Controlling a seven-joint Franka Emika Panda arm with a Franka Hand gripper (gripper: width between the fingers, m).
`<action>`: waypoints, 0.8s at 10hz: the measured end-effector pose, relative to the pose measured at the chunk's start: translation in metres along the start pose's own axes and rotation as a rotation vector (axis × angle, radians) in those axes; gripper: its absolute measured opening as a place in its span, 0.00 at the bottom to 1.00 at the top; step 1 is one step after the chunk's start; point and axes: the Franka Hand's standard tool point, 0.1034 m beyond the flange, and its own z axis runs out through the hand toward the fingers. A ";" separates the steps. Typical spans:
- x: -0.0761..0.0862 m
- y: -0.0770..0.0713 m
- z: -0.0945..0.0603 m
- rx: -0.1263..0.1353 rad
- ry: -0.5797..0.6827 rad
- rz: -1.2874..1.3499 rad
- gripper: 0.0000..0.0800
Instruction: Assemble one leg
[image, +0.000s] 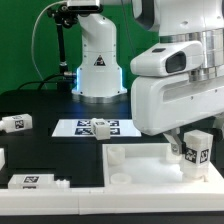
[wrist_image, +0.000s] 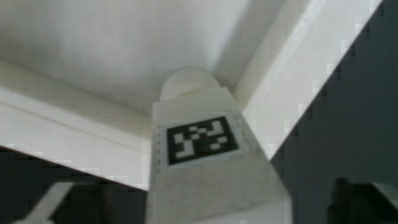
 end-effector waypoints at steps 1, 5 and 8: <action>0.000 0.000 0.000 0.000 0.000 0.008 0.65; -0.001 0.004 0.001 -0.008 0.001 0.383 0.37; -0.004 0.009 0.001 0.010 0.001 0.858 0.36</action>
Offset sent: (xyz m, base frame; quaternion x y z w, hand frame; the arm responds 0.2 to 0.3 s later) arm 0.0000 0.0000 0.0000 0.0000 0.0000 0.1938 0.9810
